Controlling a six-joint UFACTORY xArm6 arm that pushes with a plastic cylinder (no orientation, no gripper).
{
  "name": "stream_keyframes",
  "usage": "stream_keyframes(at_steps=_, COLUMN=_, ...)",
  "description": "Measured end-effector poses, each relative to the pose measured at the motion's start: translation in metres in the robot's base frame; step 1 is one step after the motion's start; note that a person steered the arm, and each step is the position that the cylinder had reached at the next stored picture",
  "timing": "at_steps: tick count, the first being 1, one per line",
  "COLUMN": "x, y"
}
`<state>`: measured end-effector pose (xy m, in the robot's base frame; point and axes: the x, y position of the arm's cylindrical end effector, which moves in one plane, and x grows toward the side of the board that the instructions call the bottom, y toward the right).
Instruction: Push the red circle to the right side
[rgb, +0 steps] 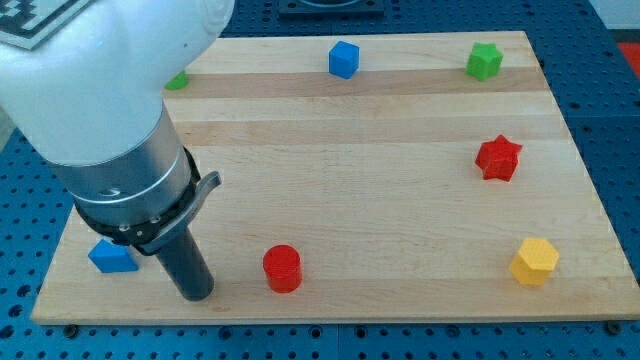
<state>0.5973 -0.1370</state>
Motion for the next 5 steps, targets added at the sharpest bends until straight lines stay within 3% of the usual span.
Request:
stream_keyframes(at_steps=3, x=-0.004, y=0.081)
stream_keyframes(at_steps=5, x=-0.004, y=0.096)
